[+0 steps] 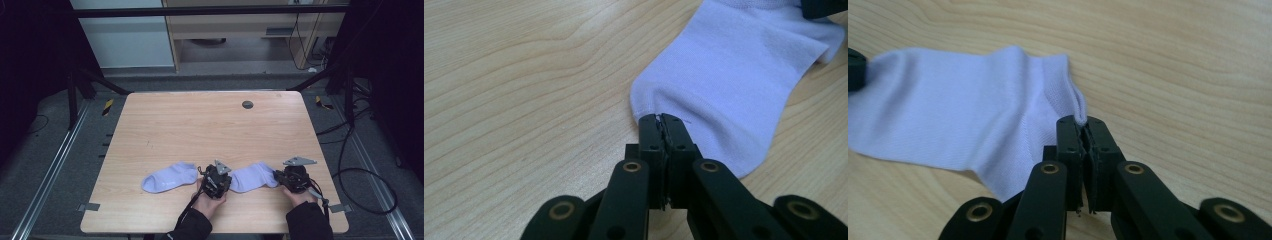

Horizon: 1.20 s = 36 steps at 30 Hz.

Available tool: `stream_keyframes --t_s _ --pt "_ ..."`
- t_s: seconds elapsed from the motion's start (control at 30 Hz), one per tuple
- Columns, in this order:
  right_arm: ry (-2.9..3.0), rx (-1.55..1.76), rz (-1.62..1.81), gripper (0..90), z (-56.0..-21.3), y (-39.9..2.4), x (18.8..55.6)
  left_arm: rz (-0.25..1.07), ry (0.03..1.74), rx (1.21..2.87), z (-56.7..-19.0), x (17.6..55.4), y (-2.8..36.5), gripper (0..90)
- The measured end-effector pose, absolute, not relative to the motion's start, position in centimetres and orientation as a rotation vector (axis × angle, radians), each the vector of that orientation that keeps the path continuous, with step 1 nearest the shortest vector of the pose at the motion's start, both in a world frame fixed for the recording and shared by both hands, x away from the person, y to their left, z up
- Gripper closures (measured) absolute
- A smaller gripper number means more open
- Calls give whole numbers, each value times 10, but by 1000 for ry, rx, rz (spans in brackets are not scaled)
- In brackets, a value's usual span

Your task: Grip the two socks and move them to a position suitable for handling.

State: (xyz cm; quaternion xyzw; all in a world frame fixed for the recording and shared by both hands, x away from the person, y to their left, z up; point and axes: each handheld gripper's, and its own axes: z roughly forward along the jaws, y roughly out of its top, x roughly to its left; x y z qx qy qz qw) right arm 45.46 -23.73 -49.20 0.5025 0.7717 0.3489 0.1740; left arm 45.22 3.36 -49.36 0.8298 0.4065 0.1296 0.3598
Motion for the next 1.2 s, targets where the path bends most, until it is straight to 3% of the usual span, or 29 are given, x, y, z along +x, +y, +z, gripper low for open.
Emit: stream_keyframes --t_s 0.5,0.87,1.2 --pt "2131 1289 1231 873 -449 -228 415 324 945 2106 -455 434 69 885" --pt "2212 1224 1266 872 -452 -197 402 349 904 2157 -440 416 100 885" --pt "2314 1200 1269 871 -466 -165 398 322 919 2183 -454 403 134 884"
